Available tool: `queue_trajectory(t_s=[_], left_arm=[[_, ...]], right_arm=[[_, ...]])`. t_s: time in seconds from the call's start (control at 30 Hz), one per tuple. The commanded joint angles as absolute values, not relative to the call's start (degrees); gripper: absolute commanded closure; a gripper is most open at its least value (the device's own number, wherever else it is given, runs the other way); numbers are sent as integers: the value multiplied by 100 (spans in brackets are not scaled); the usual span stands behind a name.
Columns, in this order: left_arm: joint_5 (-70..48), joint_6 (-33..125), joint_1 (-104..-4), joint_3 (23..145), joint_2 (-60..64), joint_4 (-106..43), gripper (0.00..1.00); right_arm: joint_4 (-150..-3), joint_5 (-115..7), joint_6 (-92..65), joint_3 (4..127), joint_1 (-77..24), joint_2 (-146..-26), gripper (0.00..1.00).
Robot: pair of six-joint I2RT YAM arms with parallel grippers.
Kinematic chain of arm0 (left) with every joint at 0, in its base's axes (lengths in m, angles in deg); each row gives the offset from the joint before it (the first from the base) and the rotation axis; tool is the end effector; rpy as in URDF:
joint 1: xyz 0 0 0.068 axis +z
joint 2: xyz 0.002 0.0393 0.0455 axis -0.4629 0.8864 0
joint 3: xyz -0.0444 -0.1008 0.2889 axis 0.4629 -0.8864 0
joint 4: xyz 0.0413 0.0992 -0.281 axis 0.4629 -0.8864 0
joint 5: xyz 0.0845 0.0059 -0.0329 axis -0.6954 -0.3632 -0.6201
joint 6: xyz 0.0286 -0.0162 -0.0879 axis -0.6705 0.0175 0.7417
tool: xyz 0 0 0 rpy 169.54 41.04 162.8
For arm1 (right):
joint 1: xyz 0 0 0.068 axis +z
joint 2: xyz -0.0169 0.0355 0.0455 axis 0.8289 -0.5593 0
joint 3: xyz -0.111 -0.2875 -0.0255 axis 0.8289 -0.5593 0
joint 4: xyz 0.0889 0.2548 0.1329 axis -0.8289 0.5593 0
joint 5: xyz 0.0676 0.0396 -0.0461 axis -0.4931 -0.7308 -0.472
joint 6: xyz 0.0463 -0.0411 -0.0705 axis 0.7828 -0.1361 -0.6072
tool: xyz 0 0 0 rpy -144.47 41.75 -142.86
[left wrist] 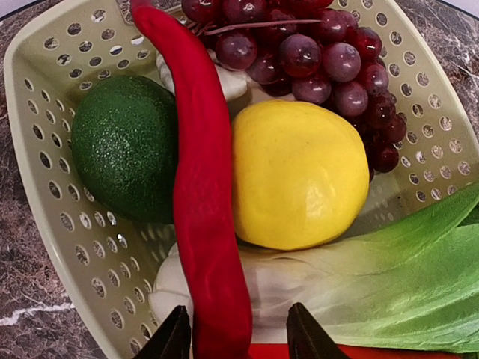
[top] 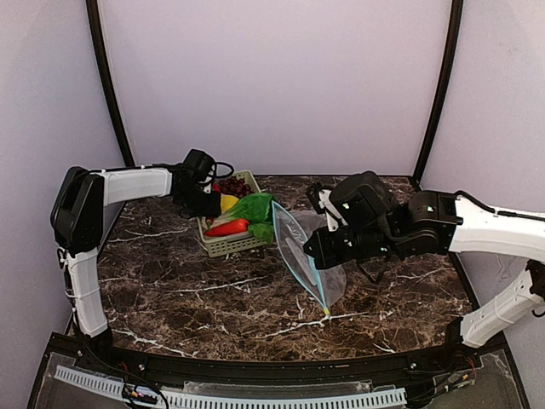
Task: Place the food in the zip-top bag and seal the zipper
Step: Pick up the fake vegetable from the bin.
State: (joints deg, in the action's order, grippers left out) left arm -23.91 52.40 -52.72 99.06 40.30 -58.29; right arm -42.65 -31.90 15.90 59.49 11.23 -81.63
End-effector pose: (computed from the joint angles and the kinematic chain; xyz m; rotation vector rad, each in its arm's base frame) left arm 0.4769 -0.2159 0.1909 0.1124 2.4708 -0.2235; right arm 0.1590 0.3236 0.3288 -0.4933 2.2999 0.6490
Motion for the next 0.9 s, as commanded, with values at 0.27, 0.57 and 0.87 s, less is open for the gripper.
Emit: queue_trajectory(t_s=[0.27, 0.57, 0.87], left_arm=[[-2765, 5199, -5289, 10042, 4263, -6100, 66], [-2904, 5541, -5289, 10309, 4172, -6912, 82], [-2003, 5403, -5297, 9262, 2546, -5934, 85]], right_arm=[[-4474, -3239, 1444, 5995, 1088, -8173, 100], [-4002, -3361, 1495, 6848, 1012, -8285, 100], [-4017, -2737, 1422, 6650, 984, -8078, 100]])
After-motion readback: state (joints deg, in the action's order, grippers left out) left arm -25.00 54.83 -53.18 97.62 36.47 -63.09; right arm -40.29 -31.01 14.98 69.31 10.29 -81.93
